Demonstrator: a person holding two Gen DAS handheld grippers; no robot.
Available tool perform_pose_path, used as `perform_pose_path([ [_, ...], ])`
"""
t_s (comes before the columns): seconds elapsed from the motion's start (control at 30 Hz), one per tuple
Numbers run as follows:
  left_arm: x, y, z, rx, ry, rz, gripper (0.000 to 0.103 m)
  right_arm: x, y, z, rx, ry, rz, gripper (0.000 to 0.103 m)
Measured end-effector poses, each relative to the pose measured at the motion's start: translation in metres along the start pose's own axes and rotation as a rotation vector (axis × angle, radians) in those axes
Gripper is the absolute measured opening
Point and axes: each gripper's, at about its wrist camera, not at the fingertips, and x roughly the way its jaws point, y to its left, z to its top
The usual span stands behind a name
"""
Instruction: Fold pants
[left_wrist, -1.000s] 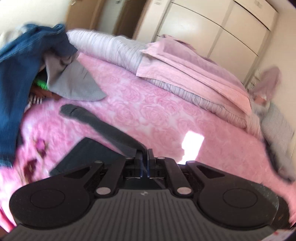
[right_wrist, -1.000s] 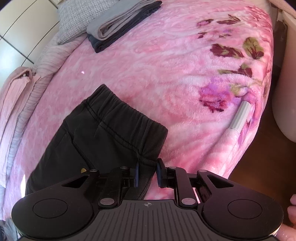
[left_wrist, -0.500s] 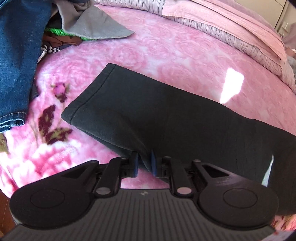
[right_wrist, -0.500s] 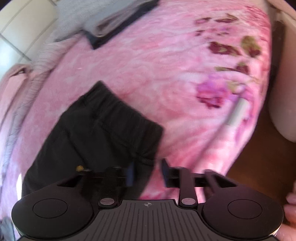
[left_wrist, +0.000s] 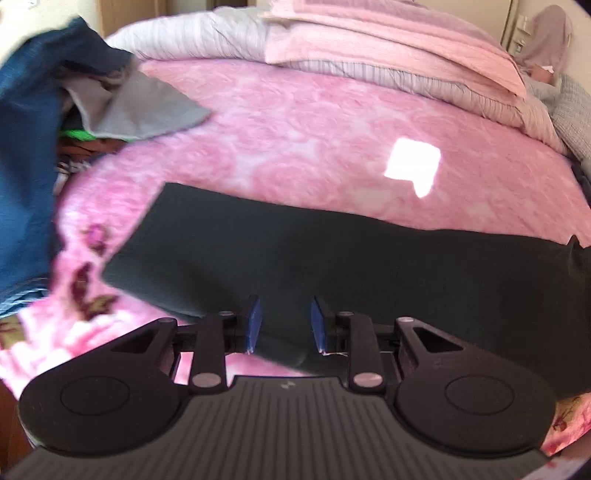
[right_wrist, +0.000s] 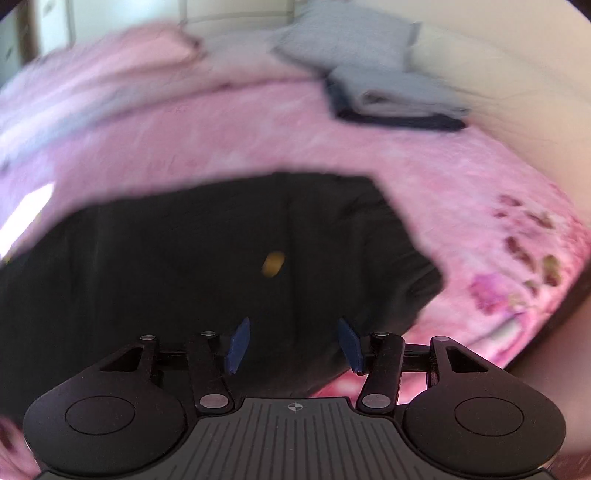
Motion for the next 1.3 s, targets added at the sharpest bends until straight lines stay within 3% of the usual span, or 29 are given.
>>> perform_pose_path([
  [0.07, 0.03, -0.003, -0.009, 0.051, 0.065, 0.041, 0.026, 0.016, 0.0, -0.011, -0.001, 0.012, -0.006, 0.051],
  [0.2, 0.03, -0.007, -0.01, 0.136, 0.034, 0.032, 0.024, 0.001, 0.002, 0.002, 0.039, 0.012, -0.043, 0.05],
  [0.33, 0.007, 0.005, -0.007, 0.145, -0.079, -0.018, 0.024, -0.027, 0.021, -0.008, 0.036, -0.133, -0.012, 0.051],
  [0.43, 0.026, 0.016, -0.014, 0.138, -0.023, -0.003, 0.024, -0.001, 0.043, -0.034, 0.002, -0.096, -0.042, 0.052],
  [0.47, 0.034, 0.017, -0.018, 0.143, -0.012, 0.006, 0.024, 0.001, 0.051, -0.042, -0.034, -0.143, -0.074, 0.053],
  [0.57, 0.034, 0.008, -0.022, 0.204, -0.061, 0.026, 0.024, -0.002, 0.065, -0.045, -0.058, -0.175, -0.135, 0.053],
  [0.7, 0.031, 0.002, -0.023, 0.214, -0.064, 0.042, 0.026, -0.036, 0.073, -0.049, 0.032, -0.202, -0.096, 0.053],
  [0.77, 0.022, 0.0, -0.026, 0.244, -0.068, -0.001, 0.033, -0.059, 0.08, -0.062, 0.096, -0.214, -0.025, 0.053],
  [0.83, 0.006, -0.005, -0.034, 0.267, -0.068, -0.043, 0.041, -0.078, 0.092, -0.07, 0.138, -0.153, 0.017, 0.053],
  [0.9, -0.015, -0.011, -0.042, 0.278, -0.038, -0.087, 0.048, -0.101, 0.107, -0.08, 0.146, -0.142, 0.073, 0.053],
  [0.97, -0.035, -0.016, -0.054, 0.287, -0.064, -0.12, 0.056, -0.121, 0.122, -0.089, 0.134, -0.155, 0.084, 0.054],
  [1.1, -0.076, -0.022, -0.076, 0.32, -0.088, -0.128, 0.058, -0.156, 0.148, -0.104, 0.104, -0.154, 0.091, 0.055],
  [1.17, -0.097, -0.019, -0.084, 0.31, -0.101, -0.142, 0.067, -0.171, 0.158, -0.113, 0.08, -0.162, 0.109, 0.055],
  [1.3, -0.127, -0.011, -0.095, 0.301, -0.127, -0.138, 0.067, -0.196, 0.174, -0.129, 0.046, -0.175, 0.121, 0.056],
])
